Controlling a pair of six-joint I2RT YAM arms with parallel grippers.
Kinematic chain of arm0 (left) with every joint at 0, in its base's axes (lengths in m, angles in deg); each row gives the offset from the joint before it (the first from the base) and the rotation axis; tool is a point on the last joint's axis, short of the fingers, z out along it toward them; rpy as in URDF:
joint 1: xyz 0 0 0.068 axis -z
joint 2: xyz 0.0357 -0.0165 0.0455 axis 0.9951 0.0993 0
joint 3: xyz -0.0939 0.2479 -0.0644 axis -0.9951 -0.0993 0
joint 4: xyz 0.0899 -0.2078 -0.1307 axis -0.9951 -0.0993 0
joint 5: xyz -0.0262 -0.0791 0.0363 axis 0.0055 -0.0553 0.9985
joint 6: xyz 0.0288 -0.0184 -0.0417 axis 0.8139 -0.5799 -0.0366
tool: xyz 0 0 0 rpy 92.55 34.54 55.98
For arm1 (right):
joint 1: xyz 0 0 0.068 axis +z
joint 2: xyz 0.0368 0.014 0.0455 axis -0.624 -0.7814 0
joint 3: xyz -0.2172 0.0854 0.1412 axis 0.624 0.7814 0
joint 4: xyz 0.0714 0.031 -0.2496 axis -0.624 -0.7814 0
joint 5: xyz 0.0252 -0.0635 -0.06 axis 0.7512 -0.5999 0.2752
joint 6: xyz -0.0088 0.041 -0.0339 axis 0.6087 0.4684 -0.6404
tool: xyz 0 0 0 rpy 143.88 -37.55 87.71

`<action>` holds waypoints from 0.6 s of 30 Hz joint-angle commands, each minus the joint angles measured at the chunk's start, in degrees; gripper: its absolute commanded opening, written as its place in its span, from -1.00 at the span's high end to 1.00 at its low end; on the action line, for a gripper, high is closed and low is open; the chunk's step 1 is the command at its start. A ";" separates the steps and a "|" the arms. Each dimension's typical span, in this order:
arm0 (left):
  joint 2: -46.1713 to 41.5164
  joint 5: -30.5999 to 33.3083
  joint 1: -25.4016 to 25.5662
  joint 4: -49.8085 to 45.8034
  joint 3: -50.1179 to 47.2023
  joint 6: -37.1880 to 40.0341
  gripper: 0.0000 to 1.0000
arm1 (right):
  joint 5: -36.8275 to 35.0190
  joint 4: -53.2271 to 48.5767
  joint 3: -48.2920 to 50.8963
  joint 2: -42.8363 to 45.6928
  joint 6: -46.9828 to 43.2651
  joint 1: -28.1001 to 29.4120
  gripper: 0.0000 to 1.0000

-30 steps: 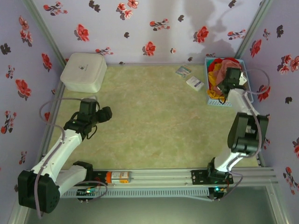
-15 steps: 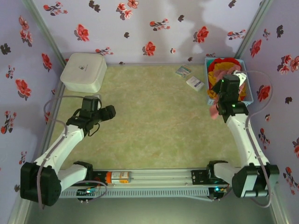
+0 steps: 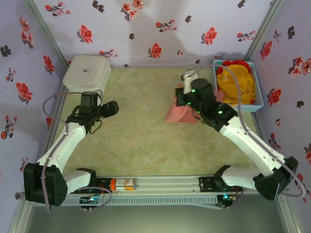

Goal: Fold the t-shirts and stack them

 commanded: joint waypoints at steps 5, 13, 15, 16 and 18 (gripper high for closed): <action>-1.47 -2.50 -4.30 -5.63 4.37 0.80 -0.56 | 3.97 8.76 -1.82 -11.33 0.43 12.44 1.00; -1.45 -2.65 -6.13 -8.97 3.66 0.43 -0.60 | 5.15 10.50 -5.65 -26.72 5.04 17.51 0.12; -1.39 -2.99 -6.08 -9.35 3.01 0.15 -0.60 | 2.03 10.44 -4.56 -26.95 5.81 17.40 -0.56; -1.43 -3.20 -6.08 -9.29 2.58 -0.05 -0.60 | 0.80 10.11 -4.07 -26.68 5.79 17.38 -0.74; -1.76 -3.84 -6.10 -8.75 1.22 -0.73 -0.60 | -2.39 9.34 -3.09 -25.64 5.63 17.16 -0.99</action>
